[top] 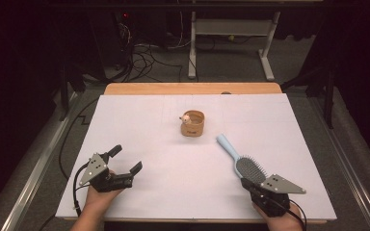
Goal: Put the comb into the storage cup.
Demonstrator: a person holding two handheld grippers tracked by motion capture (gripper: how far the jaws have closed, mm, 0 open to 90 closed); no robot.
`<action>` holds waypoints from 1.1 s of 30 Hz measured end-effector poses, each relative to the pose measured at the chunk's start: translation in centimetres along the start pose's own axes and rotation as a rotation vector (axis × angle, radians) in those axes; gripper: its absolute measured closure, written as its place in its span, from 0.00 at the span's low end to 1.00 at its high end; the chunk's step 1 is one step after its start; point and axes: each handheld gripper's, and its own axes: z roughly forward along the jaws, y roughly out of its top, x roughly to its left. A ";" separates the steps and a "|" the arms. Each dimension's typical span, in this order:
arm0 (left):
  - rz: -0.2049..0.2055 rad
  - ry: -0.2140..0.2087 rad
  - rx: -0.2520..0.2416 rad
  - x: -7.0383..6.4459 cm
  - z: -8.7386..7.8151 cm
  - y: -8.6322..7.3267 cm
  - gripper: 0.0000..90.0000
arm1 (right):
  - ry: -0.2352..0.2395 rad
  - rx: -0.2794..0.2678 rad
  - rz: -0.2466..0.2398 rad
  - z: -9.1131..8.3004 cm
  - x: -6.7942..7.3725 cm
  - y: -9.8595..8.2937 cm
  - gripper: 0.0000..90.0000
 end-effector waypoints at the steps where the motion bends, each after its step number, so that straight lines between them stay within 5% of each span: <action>1: 0.000 -0.002 -0.002 0.0 0.0 0.0 0.06 | -0.007 -0.024 0.004 -0.3 -0.2 0.1 1.00; 4: 0.003 -0.001 0.003 0.0 0.1 0.0 0.06 | -0.053 -0.119 0.033 -1.3 -1.7 0.3 0.93; 7: 0.003 -0.001 0.008 0.0 0.1 0.0 0.06 | -0.088 -0.140 0.054 -1.9 -2.7 0.3 0.87; 23: 0.039 0.018 0.026 0.0 0.4 0.1 0.03 | -0.117 -0.136 0.102 -1.2 -3.5 0.5 0.02; 33: 0.048 0.004 0.045 0.1 0.6 0.3 0.00 | -0.094 0.011 0.097 -0.1 -5.0 1.6 0.00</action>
